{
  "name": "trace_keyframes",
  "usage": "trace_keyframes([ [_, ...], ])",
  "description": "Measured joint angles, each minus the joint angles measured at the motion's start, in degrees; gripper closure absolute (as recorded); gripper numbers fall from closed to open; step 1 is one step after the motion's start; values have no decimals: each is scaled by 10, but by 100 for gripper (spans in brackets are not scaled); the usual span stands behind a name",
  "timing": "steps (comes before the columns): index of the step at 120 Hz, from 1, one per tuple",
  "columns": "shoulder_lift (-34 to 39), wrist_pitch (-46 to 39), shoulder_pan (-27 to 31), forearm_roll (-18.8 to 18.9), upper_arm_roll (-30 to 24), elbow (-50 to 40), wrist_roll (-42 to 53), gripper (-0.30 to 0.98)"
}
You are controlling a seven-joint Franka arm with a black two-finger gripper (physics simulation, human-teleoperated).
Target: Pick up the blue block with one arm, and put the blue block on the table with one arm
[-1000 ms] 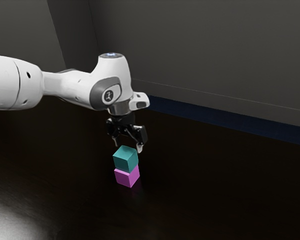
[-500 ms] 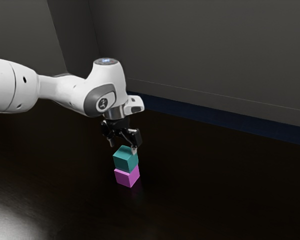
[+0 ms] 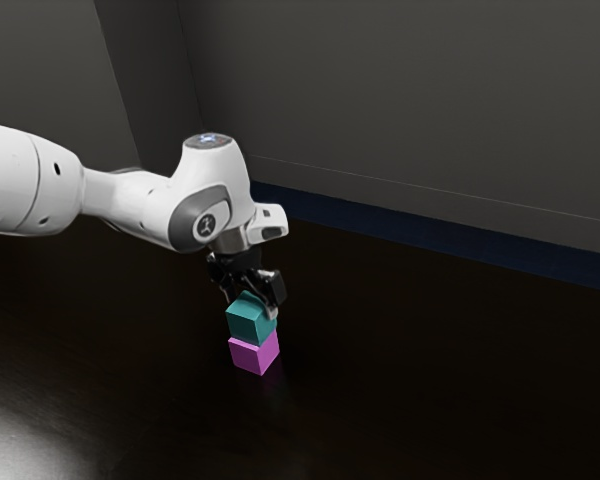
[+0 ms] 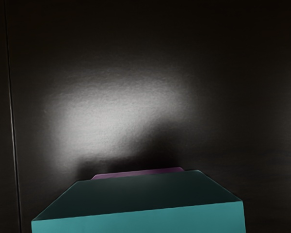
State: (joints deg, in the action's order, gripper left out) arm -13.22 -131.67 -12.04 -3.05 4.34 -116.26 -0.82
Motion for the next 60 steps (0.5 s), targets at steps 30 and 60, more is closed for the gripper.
trace_keyframes([
  [30, -5, -19, 0, -1, 1, -14, 24, 0],
  [60, -6, -35, 0, 1, 0, -16, 52, 0],
])
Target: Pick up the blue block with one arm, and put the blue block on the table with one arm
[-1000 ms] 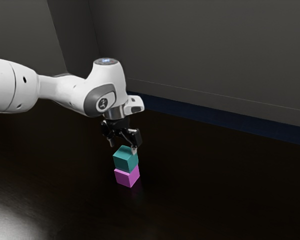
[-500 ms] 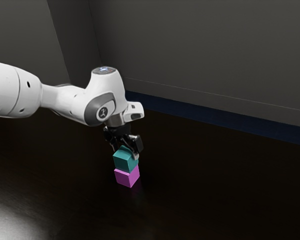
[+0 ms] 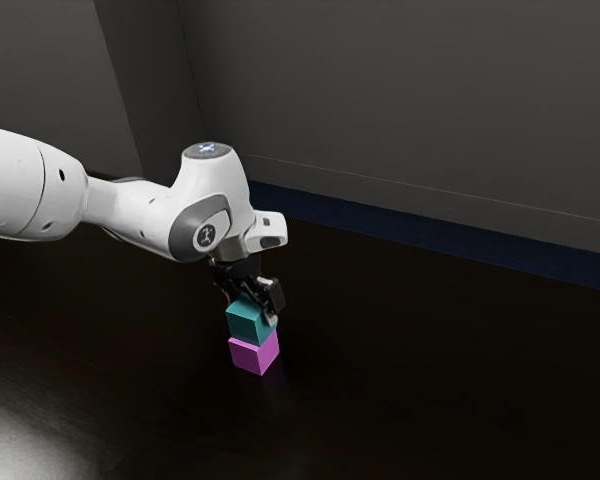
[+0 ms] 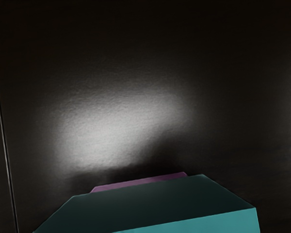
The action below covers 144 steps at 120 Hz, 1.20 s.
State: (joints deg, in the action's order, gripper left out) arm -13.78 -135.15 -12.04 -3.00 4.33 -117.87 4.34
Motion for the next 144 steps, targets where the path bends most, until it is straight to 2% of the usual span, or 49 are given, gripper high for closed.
trace_keyframes([
  [62, -4, -5, 0, -10, 1, -1, 33, 0],
  [89, -5, -4, 0, -10, 2, -1, 40, 21],
  [129, 10, -2, 0, -7, 2, 0, 42, 33],
  [144, -11, 0, 1, -3, -34, 53, 41, 34],
])
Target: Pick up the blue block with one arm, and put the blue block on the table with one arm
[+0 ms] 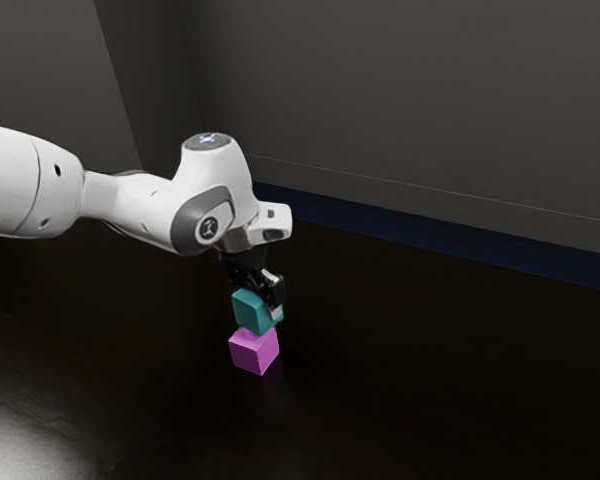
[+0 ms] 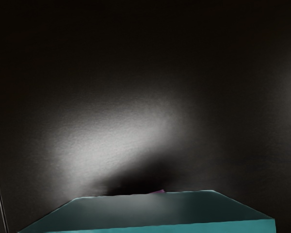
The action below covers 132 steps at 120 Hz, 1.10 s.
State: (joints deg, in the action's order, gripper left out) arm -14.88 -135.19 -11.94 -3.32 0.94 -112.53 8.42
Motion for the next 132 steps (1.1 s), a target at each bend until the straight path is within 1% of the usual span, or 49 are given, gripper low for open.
trace_keyframes([
  [8, -58, 5, -11, 3, -21, 87, 0, 33],
  [21, -174, 18, -44, 5, -29, 225, 0, 34],
  [31, -229, 21, -58, 3, -30, 268, 0, 34],
  [40, -253, 19, -62, -1, -30, 280, -1, 34],
  [63, -263, 16, -63, -12, -28, 282, -2, 33],
  [83, -263, 15, -63, -20, -26, 281, 2, 16],
  [106, -255, 15, -64, -23, -23, 281, 6, 6],
  [132, -178, 35, -67, -22, 2, 265, 9, 2],
])
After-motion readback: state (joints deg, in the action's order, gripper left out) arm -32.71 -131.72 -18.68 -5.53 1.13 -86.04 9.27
